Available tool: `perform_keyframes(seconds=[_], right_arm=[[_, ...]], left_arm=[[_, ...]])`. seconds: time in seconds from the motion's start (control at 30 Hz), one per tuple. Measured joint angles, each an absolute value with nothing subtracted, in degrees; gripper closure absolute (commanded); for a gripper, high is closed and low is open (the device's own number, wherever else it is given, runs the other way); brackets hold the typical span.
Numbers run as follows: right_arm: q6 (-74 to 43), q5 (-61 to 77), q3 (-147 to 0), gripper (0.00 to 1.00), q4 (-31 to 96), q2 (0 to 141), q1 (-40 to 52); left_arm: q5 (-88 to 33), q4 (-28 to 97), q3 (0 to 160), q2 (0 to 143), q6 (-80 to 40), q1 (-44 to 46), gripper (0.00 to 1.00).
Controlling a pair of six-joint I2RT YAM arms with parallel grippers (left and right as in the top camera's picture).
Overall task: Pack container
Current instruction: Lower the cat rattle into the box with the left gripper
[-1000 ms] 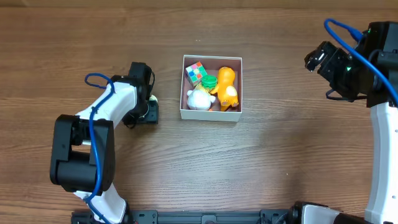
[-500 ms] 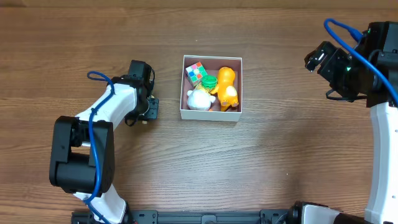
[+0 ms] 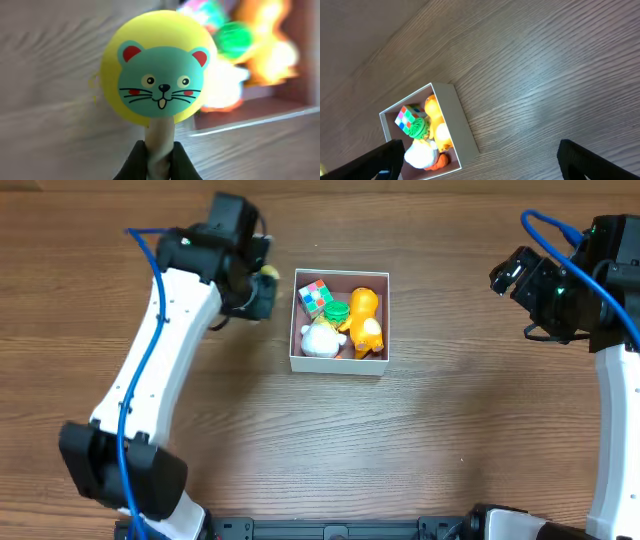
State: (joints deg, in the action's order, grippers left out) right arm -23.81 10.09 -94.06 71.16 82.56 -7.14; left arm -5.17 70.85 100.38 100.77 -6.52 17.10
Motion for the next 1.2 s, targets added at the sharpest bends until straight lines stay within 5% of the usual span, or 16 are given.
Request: perform_keyframes(seconds=[0.23,0.43,0.63,0.67,0.77,1.2], right_arm=[[-23.8,10.1,-94.1,0.00,71.2,82.6,-7.1],[-23.8,10.1,-94.1,0.00,71.2,82.6,-7.1],[-23.8,10.1,-94.1,0.00,71.2,82.6,-7.1],[-23.8,10.1,-94.1,0.00,71.2,82.6,-7.1],[-23.8,10.1,-94.1,0.00,71.2,82.6,-7.1],[-23.8,10.1,-94.1,0.00,71.2,82.6,-7.1]], left_arm=[[-5.6,58.8,93.7,103.1,-18.2,24.6,0.81],[-5.6,50.5,89.3,110.3,-24.0,26.3,0.49],[-5.6,56.9,93.8,111.3,-24.9,26.2,0.47],[-5.7,60.2,96.6,111.3,-24.9,26.2,0.51],[-5.7,64.6,105.9,110.3,-24.1,26.2,0.93],[-4.2,60.9,99.3,116.6,-22.5,29.8,0.96]])
